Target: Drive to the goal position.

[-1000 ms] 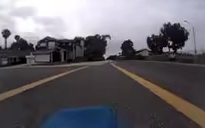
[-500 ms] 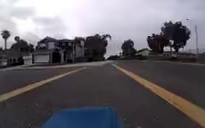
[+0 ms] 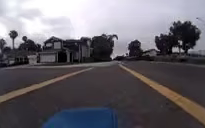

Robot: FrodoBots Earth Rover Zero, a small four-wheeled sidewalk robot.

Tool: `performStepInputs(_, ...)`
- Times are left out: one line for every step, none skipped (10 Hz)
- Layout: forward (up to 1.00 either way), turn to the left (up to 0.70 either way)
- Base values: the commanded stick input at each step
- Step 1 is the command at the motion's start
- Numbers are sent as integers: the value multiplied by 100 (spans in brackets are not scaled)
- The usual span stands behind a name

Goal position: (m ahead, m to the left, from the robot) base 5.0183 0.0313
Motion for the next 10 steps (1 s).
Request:
performStepInputs(100, 0)
performStepInputs(100, 0)
performStepInputs(100, 0)
performStepInputs(100, 0)
performStepInputs(100, 0)
performStepInputs(100, 0)
performStepInputs(100, 0)
performStepInputs(100, 0)
performStepInputs(100, 0)
performStepInputs(100, 0)
